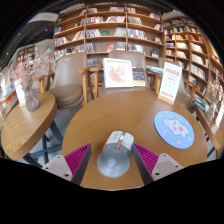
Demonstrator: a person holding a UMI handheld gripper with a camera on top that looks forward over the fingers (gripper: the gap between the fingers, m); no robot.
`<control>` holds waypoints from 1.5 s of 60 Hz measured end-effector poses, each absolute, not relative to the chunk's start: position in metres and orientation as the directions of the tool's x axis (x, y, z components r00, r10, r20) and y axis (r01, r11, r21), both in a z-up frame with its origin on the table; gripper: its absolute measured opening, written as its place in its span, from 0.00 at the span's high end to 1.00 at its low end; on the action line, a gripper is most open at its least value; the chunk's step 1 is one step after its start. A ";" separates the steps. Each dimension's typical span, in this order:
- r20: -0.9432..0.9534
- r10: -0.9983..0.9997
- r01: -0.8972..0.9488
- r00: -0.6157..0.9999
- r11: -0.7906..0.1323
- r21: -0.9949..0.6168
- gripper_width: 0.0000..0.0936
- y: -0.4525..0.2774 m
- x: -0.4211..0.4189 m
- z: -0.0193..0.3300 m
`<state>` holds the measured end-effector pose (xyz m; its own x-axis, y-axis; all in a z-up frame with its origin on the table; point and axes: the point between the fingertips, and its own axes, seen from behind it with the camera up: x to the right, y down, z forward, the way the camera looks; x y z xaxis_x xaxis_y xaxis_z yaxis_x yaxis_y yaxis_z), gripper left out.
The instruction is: Arrange mouse
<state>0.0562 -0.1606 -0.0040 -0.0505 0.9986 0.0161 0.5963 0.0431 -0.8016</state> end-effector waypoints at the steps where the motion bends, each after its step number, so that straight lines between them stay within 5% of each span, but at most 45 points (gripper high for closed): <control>1: 0.018 0.998 0.599 -0.055 0.047 -0.799 0.09 -0.161 0.054 -0.004; 25: 0.003 0.997 0.617 -0.076 0.050 -0.785 0.13 -0.176 0.028 -0.014; 30: 0.009 0.998 0.618 -0.069 0.050 -0.785 0.25 -0.170 0.027 -0.012; 32: 0.019 0.997 0.613 -0.075 0.061 -0.788 0.51 -0.169 0.025 -0.012; 39: -0.002 0.993 0.610 -0.118 0.071 -0.789 0.52 -0.171 0.028 -0.008; 51: -0.092 0.989 0.549 -0.116 -0.014 -0.836 0.52 -0.132 0.020 0.063; 61: 0.007 0.998 0.482 -0.063 0.036 -0.875 0.52 -0.034 -0.011 0.112; 75: 0.005 1.000 0.552 0.000 0.004 -0.834 0.52 0.065 -0.045 0.051; 90: -0.019 1.000 0.602 0.009 -0.021 -0.799 0.49 0.092 -0.051 -0.009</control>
